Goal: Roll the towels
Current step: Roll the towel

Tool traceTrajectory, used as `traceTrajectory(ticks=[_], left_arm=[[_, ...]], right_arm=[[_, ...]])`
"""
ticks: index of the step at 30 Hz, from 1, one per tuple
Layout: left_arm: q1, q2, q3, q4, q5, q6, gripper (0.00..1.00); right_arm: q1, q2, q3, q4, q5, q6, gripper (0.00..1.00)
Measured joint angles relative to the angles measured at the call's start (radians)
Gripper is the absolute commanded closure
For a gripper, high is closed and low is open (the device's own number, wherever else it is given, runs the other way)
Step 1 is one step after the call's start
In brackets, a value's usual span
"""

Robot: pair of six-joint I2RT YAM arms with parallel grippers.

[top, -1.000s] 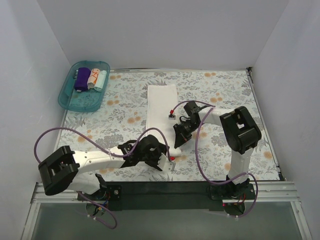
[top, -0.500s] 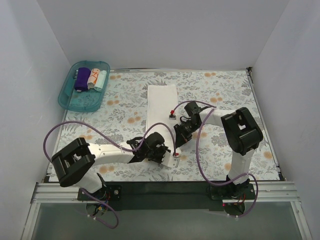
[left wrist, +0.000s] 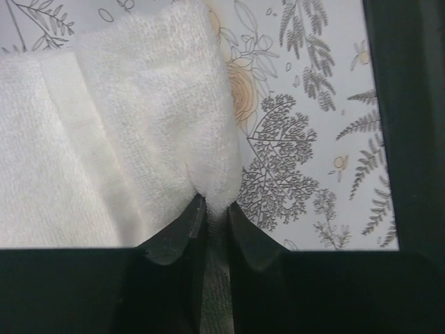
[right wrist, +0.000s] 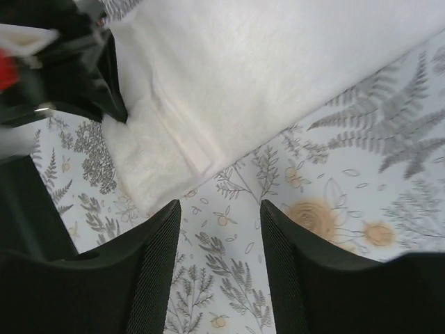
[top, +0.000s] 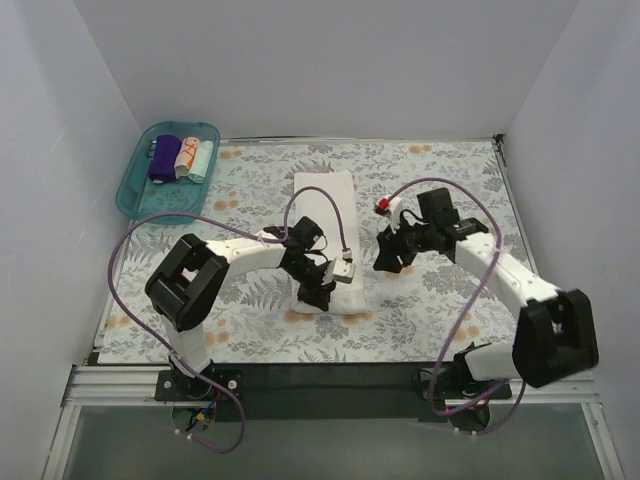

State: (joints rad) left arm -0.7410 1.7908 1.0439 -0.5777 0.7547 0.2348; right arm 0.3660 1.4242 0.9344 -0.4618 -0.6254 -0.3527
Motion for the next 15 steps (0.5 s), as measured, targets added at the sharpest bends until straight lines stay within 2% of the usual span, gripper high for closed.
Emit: traceTrajectory(ticks=[3,4,5,6,10,15], left_arm=[[0.034,0.067,0.047,-0.082,0.112,-0.008,1.00],[0.044,0.092,0.063,-0.114,0.150,-0.008,1.00],[0.055,0.118,0.076,-0.144,0.185,-0.007,1.00],[0.066,0.144,0.090,-0.174,0.218,-0.006,1.00],[0.113,0.249,0.153,-0.291,0.332,0.000,1.00],[0.150,0.345,0.210,-0.404,0.412,0.006,1.00]], right_arm=[[-0.001,-0.179,-0.024,0.009,0.025,-0.040,0.28],[0.000,-0.237,-0.034,0.013,0.028,-0.055,0.09],[0.002,-0.285,-0.040,0.012,0.027,-0.066,0.05],[0.004,-0.327,-0.046,0.011,0.024,-0.089,0.05],[0.043,-0.405,-0.062,-0.018,-0.003,-0.166,0.26],[0.144,-0.333,-0.090,-0.041,0.021,-0.226,0.36]])
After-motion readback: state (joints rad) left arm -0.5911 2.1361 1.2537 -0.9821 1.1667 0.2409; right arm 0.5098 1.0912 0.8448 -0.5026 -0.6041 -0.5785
